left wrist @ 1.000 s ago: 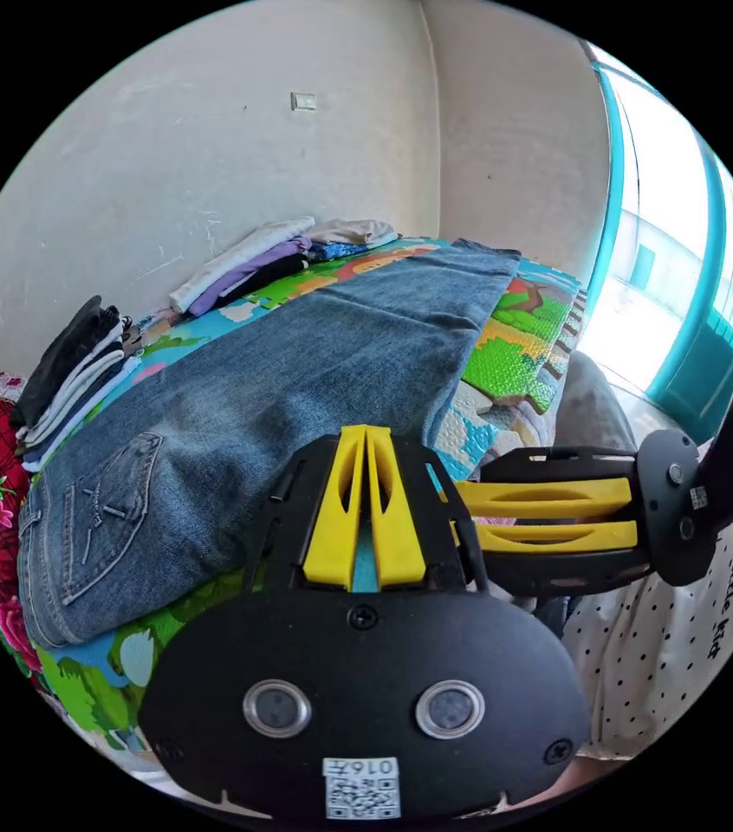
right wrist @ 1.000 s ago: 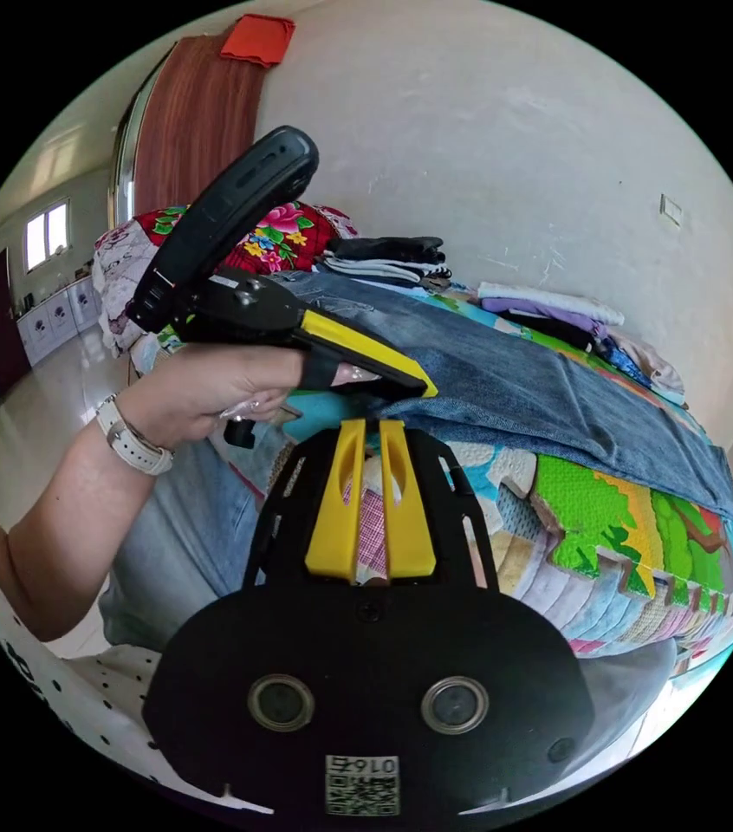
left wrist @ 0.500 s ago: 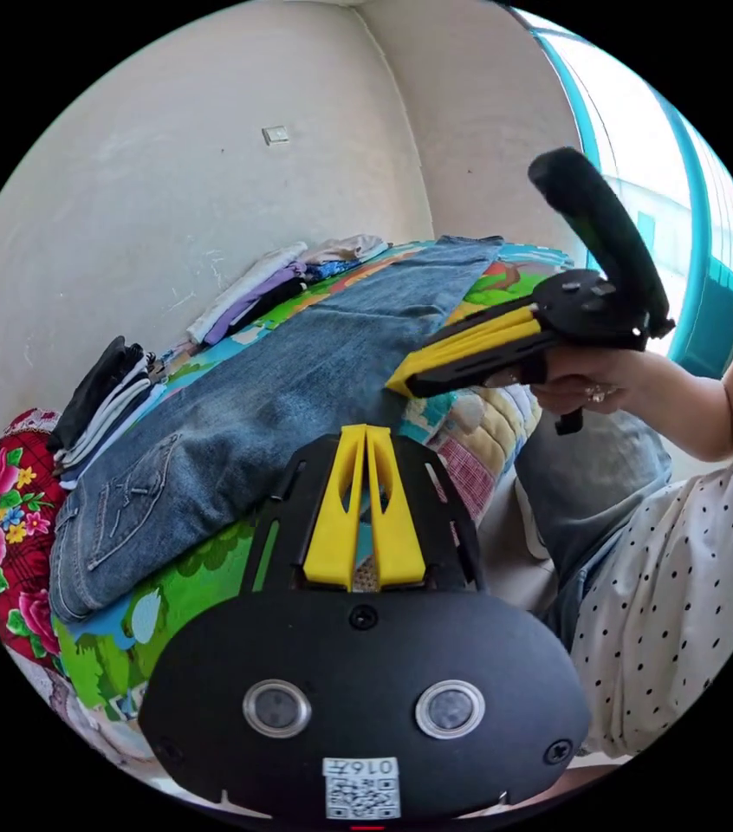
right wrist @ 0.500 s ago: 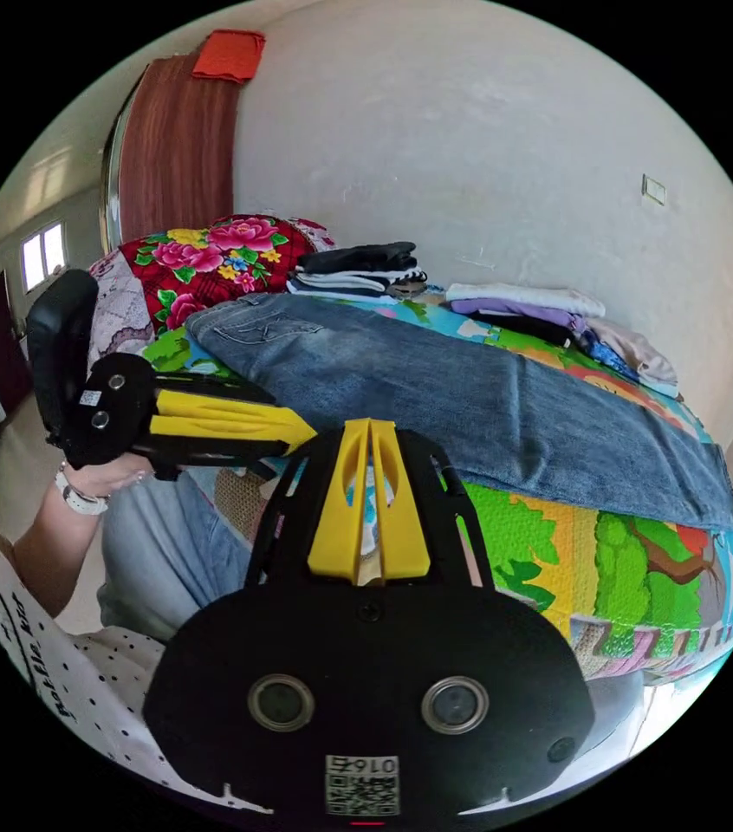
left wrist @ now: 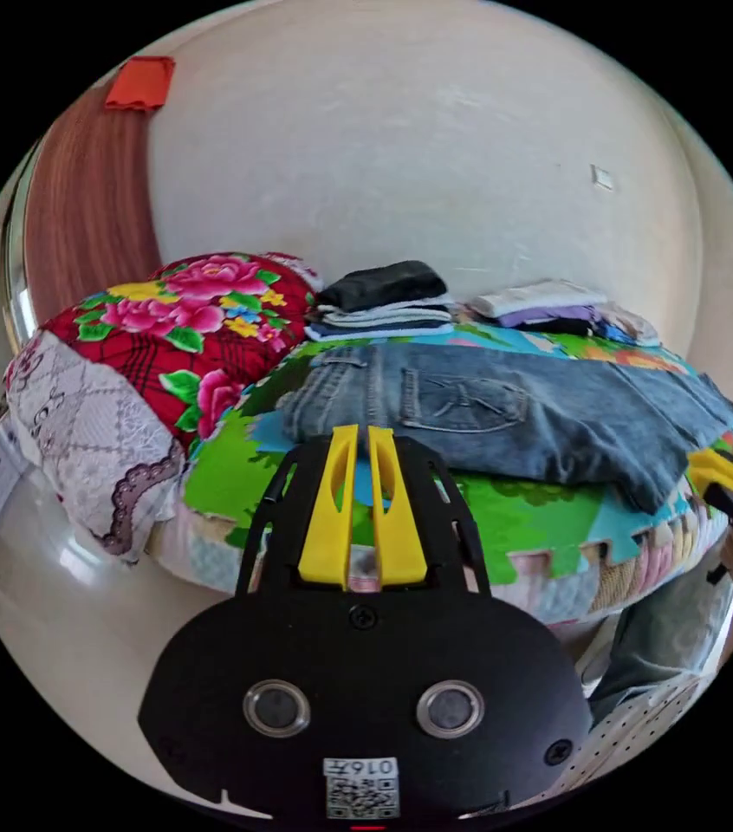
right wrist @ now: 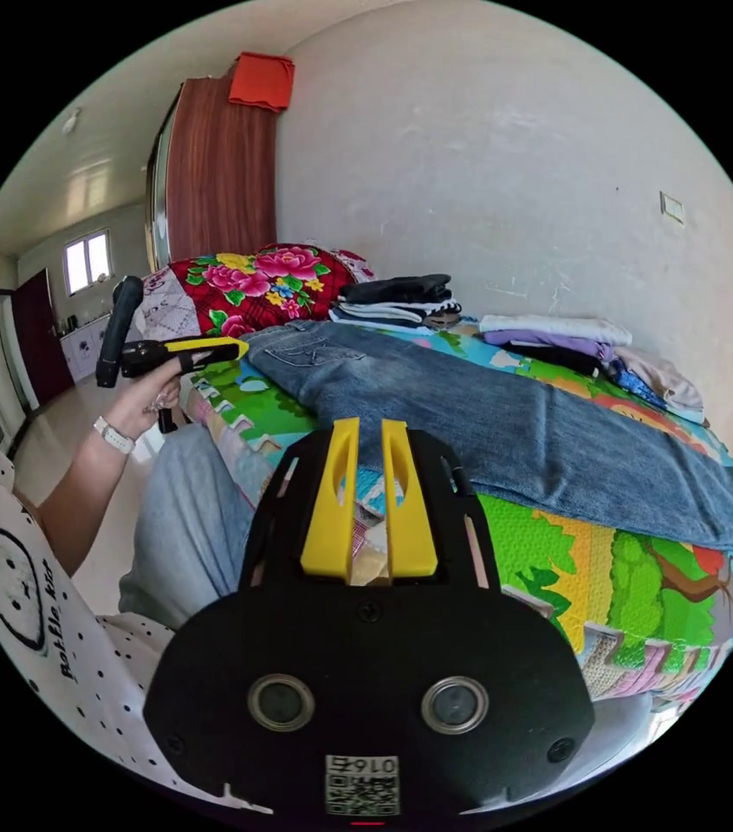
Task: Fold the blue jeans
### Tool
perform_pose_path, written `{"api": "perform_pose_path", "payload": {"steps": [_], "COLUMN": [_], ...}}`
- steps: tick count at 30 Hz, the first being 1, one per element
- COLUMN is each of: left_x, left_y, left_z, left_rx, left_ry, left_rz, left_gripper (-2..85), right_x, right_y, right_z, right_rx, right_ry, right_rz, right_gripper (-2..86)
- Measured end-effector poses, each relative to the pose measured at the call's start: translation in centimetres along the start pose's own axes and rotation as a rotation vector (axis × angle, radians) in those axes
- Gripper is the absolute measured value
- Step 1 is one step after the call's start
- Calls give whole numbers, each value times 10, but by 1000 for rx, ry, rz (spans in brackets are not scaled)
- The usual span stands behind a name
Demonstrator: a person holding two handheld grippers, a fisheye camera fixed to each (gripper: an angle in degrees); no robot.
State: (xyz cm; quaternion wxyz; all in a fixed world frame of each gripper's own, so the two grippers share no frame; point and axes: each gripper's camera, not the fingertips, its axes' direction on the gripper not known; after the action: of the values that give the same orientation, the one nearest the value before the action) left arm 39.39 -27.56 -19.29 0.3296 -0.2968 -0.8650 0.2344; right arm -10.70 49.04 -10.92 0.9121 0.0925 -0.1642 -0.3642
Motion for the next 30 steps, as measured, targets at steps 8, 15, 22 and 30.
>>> {"api": "perform_pose_path", "payload": {"steps": [8,15,22,30], "left_x": [-134,-171,-191,-216], "left_y": [-14,-2,-1,-7], "left_z": [115,168,210,250], "left_rx": [-199,-145,-204,-225], "left_ry": [487,607,600,498], "left_rz": [59,267,291,344], "left_gripper": [96,5,-9,-10], "right_x": [-16,-17,-18,1], "right_y": [20,27,16,29], "right_z": [18,23,45,37], "right_rx": [-93,-130,-125,-131], "right_ry": [-48,-26,43,-7], "right_rz": [-21,-4,74,74], "right_gripper": [73,73,62,1]}}
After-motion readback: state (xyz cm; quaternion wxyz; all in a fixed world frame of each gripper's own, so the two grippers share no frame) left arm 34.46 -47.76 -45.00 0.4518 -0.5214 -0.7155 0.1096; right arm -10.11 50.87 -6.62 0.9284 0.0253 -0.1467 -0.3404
